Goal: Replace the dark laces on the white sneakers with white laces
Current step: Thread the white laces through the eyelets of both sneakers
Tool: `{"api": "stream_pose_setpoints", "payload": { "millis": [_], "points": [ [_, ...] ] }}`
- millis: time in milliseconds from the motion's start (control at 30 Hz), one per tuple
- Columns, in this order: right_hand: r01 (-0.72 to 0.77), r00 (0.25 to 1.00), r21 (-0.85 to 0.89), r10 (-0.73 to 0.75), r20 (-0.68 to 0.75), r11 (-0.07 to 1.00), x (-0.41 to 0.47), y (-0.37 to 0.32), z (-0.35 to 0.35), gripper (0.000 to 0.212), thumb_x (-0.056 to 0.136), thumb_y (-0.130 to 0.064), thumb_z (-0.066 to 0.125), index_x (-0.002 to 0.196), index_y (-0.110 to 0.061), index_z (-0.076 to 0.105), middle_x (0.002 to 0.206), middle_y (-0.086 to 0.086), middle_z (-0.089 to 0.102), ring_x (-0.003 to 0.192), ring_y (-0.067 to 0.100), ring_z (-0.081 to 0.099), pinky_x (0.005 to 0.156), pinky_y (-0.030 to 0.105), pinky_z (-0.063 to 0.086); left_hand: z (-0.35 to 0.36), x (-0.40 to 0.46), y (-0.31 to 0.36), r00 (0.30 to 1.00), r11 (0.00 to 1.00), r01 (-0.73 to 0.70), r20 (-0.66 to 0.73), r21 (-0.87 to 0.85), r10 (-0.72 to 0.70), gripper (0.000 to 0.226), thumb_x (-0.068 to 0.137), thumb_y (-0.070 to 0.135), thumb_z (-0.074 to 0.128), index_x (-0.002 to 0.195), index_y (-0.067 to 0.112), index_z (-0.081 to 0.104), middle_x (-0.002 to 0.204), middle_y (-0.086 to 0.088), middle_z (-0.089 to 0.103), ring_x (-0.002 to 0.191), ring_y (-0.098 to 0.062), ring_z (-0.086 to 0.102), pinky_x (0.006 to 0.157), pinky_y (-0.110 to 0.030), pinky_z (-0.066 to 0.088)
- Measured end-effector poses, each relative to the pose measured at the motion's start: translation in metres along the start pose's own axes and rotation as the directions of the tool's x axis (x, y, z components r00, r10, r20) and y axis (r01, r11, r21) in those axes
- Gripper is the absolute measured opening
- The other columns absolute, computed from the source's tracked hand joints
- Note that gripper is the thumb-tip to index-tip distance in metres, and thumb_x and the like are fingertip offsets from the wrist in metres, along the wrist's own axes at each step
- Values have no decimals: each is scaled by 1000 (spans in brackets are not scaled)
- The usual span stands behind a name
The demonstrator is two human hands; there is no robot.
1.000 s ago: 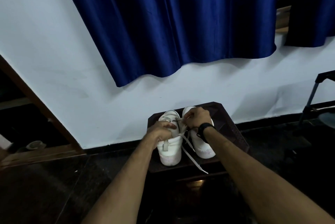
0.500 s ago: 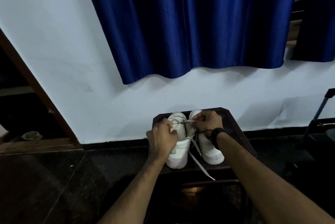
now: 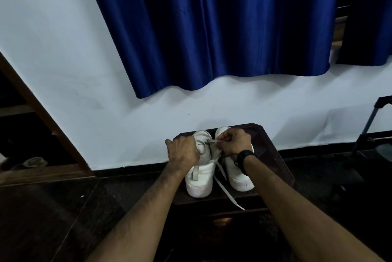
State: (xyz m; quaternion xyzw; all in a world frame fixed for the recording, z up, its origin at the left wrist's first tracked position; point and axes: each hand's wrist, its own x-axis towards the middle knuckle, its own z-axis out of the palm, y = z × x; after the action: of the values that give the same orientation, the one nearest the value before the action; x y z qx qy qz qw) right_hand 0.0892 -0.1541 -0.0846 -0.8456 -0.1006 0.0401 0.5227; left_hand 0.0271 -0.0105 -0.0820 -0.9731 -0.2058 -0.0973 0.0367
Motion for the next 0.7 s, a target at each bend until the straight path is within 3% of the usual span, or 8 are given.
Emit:
{"api": "stream_pose_setpoints", "payload": {
  "millis": [67, 200, 300, 400, 467, 533, 600, 700],
  "points": [
    [4, 1000, 9, -4, 5, 1000, 0, 0, 0, 12, 69, -12, 81, 72, -19, 72, 70, 0, 70, 70, 15, 68, 71, 30, 59, -3, -1, 0, 998, 1000, 11, 54, 22, -13, 20, 79, 20, 59, 98, 22, 65, 104, -2, 68, 102, -24, 63, 94, -39, 35],
    [5, 1000, 15, -5, 1, 1000, -1, 1, 0, 9, 71, -11, 78, 75, -18, 73, 62, -9, 62, 67, 11, 63, 65, 21, 51, -2, 6, -14, 995, 981, 30, 98, -190, -11, 43, 70, 20, 65, 111, 34, 61, 108, 3, 67, 108, -24, 60, 90, -36, 39],
    [15, 1000, 15, -15, -6, 1000, -2, 2, 0, 9, 72, -8, 75, 77, -16, 74, 61, -12, 59, 64, 6, 59, 57, 13, 42, 0, 9, -18, 992, 988, -104, 57, -117, 112, 51, 69, 31, 68, 117, 47, 61, 109, 11, 69, 107, -17, 61, 89, -34, 40],
    [32, 999, 23, -32, -3, 999, 0, 3, 0, 8, 73, -7, 74, 78, -13, 73, 63, -9, 60, 57, -1, 53, 50, 1, 38, 2, 12, -15, 975, 975, -223, -10, -18, 223, 22, 81, 43, 64, 101, 40, 70, 98, 10, 69, 101, -15, 63, 86, -35, 40],
    [43, 999, 30, -43, -6, 999, 0, 4, 0, 7, 74, -7, 74, 78, -11, 73, 66, -5, 62, 57, 1, 55, 57, 5, 45, 4, 15, -16, 972, 972, -234, -21, -16, 234, 13, 84, 44, 62, 82, 34, 70, 84, 9, 67, 90, -13, 64, 78, -33, 37],
    [37, 999, 44, -36, -8, 998, -1, 4, 1, 6, 74, -7, 75, 78, -11, 73, 72, -1, 66, 62, 8, 59, 66, 21, 54, 4, 18, -18, 987, 950, -159, -17, -269, 160, 19, 86, 43, 63, 75, 30, 70, 77, 7, 69, 73, -5, 61, 71, -28, 40],
    [47, 999, 43, -47, -17, 998, -1, 4, 2, 6, 74, -7, 75, 77, -13, 72, 76, 0, 68, 66, 10, 60, 66, 20, 50, -7, 22, -17, 999, 697, 43, 36, -716, -25, 21, 89, 29, 65, 71, 20, 72, 72, 1, 72, 57, -1, 56, 62, -23, 43],
    [71, 997, 34, -70, -22, 997, -1, 5, 3, 8, 74, -6, 72, 78, -12, 73, 74, 0, 68, 68, 9, 59, 58, 8, 41, -33, 37, -14, 981, 332, 170, 128, -928, -145, 18, 85, 1, 59, 74, 9, 71, 79, -9, 73, 66, -18, 62, 60, -26, 48]
  ]
}}
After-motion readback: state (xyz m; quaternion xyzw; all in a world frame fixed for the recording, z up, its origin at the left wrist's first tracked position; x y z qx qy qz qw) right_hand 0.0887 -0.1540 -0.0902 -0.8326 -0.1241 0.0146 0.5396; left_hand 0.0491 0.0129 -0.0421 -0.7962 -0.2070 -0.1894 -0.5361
